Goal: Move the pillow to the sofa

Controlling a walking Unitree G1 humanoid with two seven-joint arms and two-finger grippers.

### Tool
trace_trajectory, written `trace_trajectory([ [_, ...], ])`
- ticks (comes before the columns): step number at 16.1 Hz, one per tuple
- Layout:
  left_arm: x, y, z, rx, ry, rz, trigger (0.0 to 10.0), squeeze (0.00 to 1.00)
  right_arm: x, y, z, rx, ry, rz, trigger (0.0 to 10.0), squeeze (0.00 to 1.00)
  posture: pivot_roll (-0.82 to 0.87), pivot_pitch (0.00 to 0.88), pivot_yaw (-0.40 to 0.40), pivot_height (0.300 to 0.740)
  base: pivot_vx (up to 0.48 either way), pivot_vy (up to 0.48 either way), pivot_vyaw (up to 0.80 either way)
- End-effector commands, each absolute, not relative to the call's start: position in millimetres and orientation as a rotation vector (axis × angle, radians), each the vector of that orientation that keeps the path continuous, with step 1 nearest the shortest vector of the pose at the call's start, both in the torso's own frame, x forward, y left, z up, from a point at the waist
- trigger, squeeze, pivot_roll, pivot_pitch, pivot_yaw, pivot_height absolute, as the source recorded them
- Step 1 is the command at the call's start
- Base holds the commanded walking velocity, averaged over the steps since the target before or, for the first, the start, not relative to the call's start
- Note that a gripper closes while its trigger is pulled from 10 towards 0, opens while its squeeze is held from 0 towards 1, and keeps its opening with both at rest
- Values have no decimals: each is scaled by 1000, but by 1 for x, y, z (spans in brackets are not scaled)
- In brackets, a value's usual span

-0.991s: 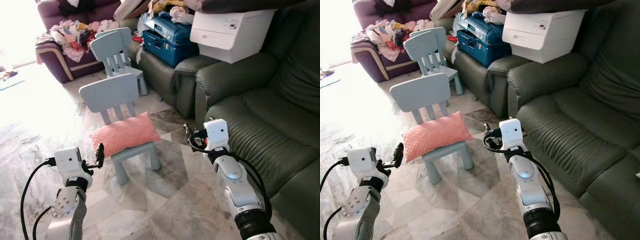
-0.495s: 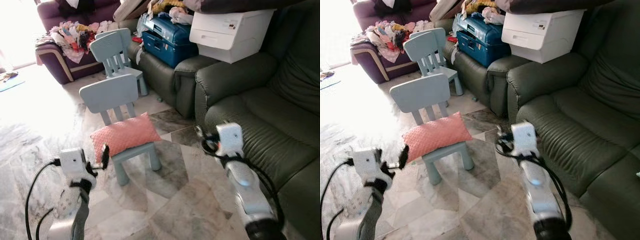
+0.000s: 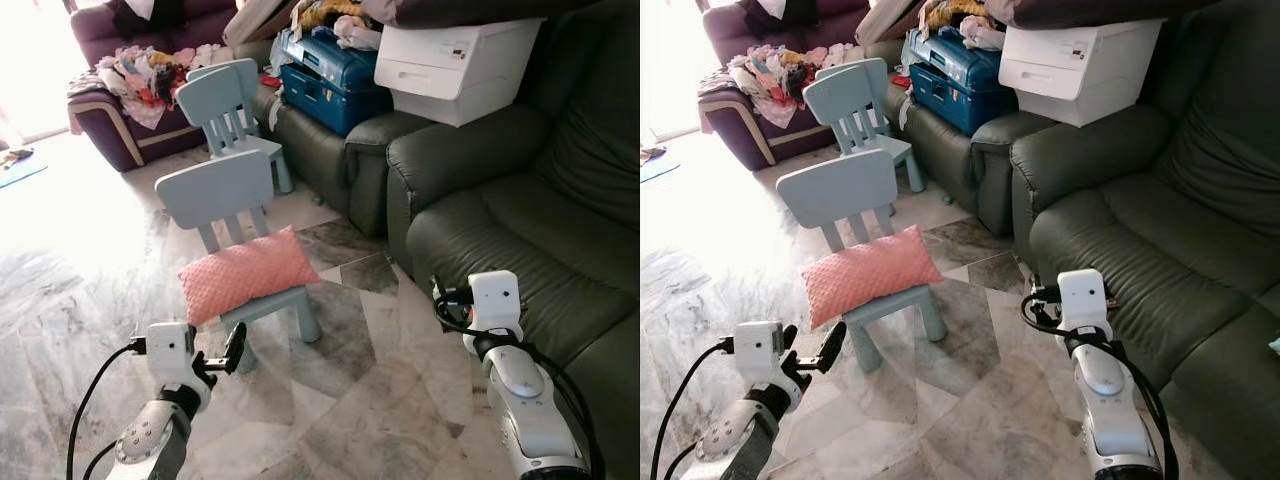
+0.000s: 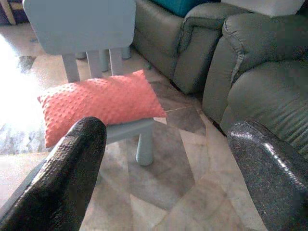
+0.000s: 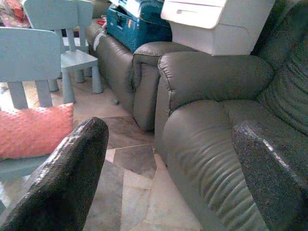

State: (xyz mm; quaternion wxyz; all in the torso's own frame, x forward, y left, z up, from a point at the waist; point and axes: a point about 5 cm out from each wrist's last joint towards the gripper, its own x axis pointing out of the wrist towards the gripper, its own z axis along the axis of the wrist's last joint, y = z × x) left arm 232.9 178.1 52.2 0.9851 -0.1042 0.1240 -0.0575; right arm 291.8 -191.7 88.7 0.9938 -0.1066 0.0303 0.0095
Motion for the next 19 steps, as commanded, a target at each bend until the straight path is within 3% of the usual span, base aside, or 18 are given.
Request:
trace_trajectory([
  [1,233,184,57,-191,243,-112,10000,0,293,-184,94,-199,44,35,10000,0,-187,0,102,740,0,0,0],
  [19,239,190,63,-154,215,-54,10000,0,299,-159,98,-189,31,99,10000,0,-167,0,96,740,0,0,0],
])
